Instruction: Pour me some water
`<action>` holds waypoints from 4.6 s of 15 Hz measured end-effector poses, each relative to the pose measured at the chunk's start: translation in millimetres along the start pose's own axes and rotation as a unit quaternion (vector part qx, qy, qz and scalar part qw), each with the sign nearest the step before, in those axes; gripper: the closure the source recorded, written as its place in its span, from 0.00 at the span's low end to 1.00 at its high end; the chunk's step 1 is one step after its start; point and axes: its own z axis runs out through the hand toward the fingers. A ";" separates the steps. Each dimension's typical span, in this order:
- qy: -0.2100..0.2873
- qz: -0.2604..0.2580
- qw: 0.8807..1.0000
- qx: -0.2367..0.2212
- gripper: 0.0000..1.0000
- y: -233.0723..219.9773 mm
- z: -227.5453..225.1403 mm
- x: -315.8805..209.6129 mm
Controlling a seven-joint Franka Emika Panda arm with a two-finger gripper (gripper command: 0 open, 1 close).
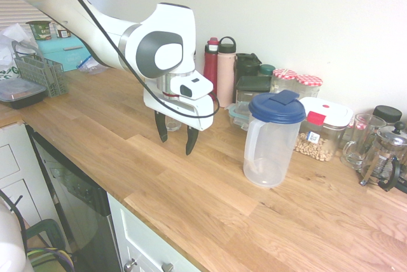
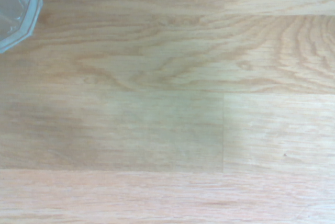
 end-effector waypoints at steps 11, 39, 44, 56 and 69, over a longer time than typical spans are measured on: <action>0.056 0.026 0.996 0.069 0.00 -6.6 -137.9 23.6; 0.131 0.064 0.983 0.114 1.00 128.9 -84.0 151.3; 0.126 0.057 0.984 0.110 1.00 122.5 -79.9 149.6; 0.111 -0.046 0.985 0.122 1.00 92.6 -164.3 100.4; -0.013 -0.385 0.923 -0.020 1.00 -59.9 -215.1 15.6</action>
